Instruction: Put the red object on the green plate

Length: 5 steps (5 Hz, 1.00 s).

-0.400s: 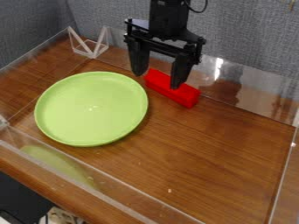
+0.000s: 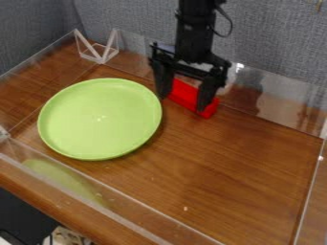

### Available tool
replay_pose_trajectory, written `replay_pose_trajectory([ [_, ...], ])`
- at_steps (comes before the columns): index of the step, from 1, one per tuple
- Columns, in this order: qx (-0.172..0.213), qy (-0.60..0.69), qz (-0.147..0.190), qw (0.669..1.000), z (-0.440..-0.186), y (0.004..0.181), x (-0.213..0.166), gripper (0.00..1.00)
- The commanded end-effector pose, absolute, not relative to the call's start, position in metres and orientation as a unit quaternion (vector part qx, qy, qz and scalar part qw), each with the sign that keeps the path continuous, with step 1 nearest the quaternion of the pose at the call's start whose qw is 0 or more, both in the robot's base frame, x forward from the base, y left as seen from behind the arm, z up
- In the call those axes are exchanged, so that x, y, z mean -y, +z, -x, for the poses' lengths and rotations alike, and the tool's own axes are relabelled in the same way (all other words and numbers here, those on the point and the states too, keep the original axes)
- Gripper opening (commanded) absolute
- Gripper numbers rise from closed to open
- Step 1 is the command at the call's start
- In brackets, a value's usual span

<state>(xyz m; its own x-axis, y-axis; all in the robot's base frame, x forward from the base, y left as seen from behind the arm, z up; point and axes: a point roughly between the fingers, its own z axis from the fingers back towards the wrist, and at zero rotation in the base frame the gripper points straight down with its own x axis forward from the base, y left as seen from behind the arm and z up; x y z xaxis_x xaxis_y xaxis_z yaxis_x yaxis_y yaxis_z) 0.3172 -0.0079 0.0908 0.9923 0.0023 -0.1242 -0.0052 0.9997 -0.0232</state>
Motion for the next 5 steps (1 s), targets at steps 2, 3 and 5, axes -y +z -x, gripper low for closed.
replay_pose_trajectory([
  [2,-0.036,0.026,0.016,0.999,-0.34,0.093,0.008,0.0],
  [3,-0.035,0.061,0.019,0.997,-0.338,0.094,0.005,0.0],
  [5,0.026,0.105,0.032,0.994,-0.342,0.136,-0.011,0.0],
])
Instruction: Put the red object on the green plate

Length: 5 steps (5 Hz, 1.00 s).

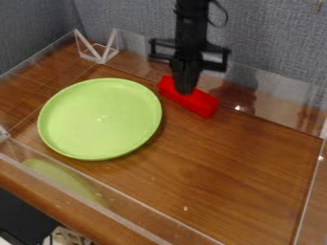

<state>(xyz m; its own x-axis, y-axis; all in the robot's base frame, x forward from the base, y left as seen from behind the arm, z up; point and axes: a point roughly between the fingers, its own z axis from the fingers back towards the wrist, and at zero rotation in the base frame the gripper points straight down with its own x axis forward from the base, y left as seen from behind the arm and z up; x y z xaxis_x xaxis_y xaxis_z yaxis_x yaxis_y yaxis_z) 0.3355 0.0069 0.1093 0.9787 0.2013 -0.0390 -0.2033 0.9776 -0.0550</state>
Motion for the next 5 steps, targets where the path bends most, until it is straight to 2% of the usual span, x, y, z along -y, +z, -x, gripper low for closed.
replay_pose_trajectory([
  [1,0.05,0.125,0.04,0.99,-0.338,0.157,-0.021,0.0],
  [2,0.067,0.15,0.046,0.985,-0.321,0.187,-0.033,0.0],
  [3,0.067,0.17,0.038,0.982,-0.303,0.188,-0.052,0.0],
  [4,0.056,0.197,0.032,0.978,-0.304,0.18,-0.066,0.0],
  [5,0.044,0.207,0.029,0.977,-0.304,0.175,-0.06,0.0],
])
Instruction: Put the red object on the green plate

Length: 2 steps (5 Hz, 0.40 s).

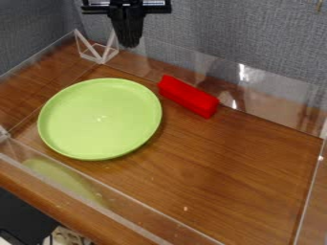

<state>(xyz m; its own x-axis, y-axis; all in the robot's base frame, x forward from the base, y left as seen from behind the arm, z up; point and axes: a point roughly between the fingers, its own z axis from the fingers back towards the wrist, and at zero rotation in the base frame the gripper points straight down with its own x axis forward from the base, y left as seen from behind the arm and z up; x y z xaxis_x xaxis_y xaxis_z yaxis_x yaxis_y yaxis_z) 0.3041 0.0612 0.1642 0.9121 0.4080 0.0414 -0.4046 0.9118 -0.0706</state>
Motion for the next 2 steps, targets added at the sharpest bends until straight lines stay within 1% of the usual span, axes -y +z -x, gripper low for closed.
replay_pose_trajectory([
  [1,0.032,0.171,0.025,0.984,-0.307,0.166,-0.049,0.0],
  [2,0.02,0.149,0.029,0.988,-0.31,0.155,-0.033,0.0],
])
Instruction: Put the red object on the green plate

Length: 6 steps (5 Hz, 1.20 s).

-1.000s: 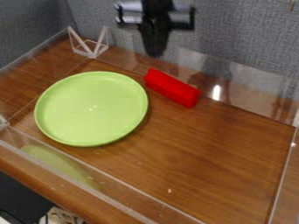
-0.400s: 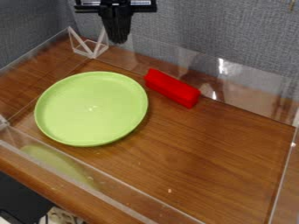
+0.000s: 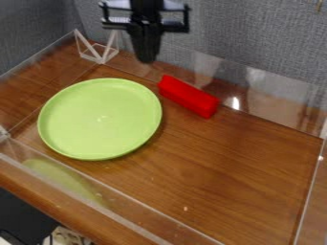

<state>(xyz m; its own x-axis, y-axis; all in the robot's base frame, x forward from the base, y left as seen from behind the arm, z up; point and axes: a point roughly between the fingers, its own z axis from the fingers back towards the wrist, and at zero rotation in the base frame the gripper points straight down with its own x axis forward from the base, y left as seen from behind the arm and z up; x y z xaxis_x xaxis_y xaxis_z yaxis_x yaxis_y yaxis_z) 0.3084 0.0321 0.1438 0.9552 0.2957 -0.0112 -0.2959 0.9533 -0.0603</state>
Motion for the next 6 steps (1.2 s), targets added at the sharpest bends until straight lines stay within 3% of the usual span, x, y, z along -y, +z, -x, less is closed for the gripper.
replay_pose_trajectory([
  [1,0.012,0.126,0.026,0.992,-0.31,0.147,-0.041,0.0],
  [2,0.015,0.192,0.029,0.981,-0.305,0.147,-0.056,0.0],
  [5,0.006,0.323,0.035,0.946,-0.303,0.122,-0.065,0.0],
  [6,0.003,0.305,0.031,0.952,-0.296,0.123,-0.079,0.0],
])
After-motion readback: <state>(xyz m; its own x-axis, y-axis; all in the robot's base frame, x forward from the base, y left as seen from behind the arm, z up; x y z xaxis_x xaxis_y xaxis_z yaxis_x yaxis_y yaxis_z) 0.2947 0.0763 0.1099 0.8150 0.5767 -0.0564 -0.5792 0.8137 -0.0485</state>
